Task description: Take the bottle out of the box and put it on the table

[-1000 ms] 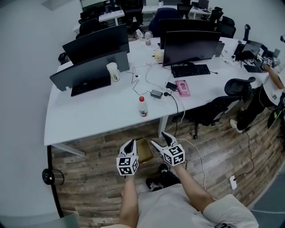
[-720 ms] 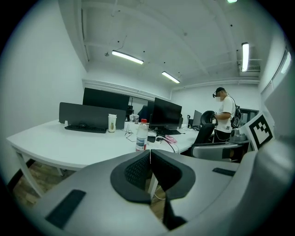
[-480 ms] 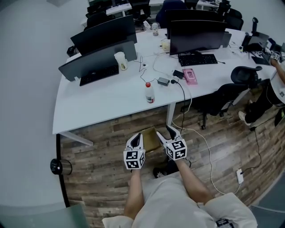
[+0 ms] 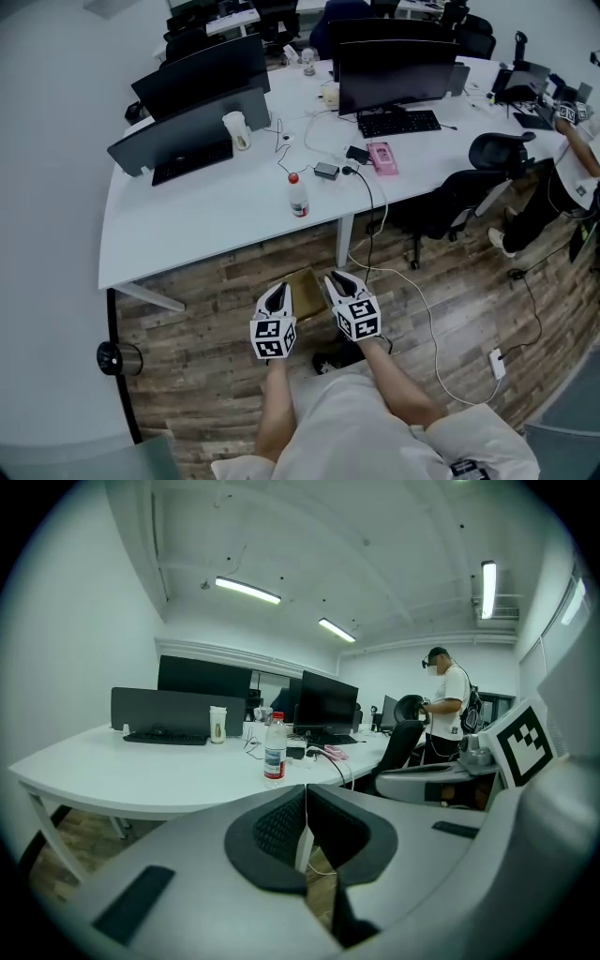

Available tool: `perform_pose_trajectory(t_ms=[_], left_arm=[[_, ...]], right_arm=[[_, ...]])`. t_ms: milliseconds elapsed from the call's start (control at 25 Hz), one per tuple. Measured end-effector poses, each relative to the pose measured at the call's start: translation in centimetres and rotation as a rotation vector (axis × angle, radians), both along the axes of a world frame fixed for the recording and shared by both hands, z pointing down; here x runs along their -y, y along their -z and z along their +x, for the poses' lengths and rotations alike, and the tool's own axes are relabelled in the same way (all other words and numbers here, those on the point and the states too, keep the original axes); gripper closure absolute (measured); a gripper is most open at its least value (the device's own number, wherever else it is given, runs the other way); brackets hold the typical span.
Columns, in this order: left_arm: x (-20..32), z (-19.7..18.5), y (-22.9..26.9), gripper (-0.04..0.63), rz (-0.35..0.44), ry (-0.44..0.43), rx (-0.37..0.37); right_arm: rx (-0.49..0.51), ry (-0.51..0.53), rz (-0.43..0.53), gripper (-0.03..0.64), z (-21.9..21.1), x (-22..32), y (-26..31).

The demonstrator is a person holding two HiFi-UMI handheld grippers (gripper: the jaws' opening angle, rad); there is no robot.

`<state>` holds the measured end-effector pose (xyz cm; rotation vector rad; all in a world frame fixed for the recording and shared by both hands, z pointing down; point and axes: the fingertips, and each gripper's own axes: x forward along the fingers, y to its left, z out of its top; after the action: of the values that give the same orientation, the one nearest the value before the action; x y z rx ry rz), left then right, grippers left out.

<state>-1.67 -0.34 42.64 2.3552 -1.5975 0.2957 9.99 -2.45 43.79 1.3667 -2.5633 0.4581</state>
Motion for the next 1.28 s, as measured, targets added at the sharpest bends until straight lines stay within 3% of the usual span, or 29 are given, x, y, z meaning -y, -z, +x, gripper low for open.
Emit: perform_pose_trajectory(t_ms=[240, 1280], left_arm=[[-0.2, -0.2, -0.3, 0.579, -0.008, 0.022, -0.023], [-1.8, -2.7, -1.9, 0.580, -0.057, 0.062, -0.020]], right_arm=[[-0.004, -0.002, -0.003, 0.577, 0.4, -0.1, 0.0], [-0.008, 0.010, -0.074, 0.578, 0.6, -1.4, -0.6]])
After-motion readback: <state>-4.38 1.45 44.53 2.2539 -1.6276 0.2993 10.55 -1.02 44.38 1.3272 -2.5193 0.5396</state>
